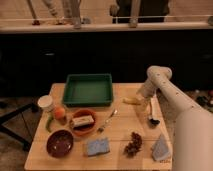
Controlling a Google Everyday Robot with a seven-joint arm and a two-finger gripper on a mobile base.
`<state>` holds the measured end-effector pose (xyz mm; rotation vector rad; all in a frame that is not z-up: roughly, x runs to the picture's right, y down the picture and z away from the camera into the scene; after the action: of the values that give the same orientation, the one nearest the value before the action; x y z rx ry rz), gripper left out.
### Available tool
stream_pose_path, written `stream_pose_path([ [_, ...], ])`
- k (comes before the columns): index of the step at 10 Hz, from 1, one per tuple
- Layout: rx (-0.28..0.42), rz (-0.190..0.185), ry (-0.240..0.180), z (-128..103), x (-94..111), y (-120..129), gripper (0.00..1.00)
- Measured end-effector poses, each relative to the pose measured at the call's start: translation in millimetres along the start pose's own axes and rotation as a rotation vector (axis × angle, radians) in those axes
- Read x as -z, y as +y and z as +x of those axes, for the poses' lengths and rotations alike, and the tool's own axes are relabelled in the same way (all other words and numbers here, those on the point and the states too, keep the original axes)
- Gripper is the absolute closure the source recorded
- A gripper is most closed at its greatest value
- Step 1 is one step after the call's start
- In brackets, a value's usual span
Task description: Place banana in purple bowl
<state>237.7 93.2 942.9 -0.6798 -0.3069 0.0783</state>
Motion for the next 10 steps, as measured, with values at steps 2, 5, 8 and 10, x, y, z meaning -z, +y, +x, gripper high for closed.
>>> stream_pose_path([
  [2, -0.011, 0.011, -0.062, -1, -8, 1, 0.20],
  [5, 0.005, 0.009, -0.071, -11, -14, -1, 0.34],
  [8, 0.019, 0.010, -0.075, -13, -15, 0, 0.64],
  [10, 0.026, 0.011, -0.078, -14, -16, -2, 0.82],
])
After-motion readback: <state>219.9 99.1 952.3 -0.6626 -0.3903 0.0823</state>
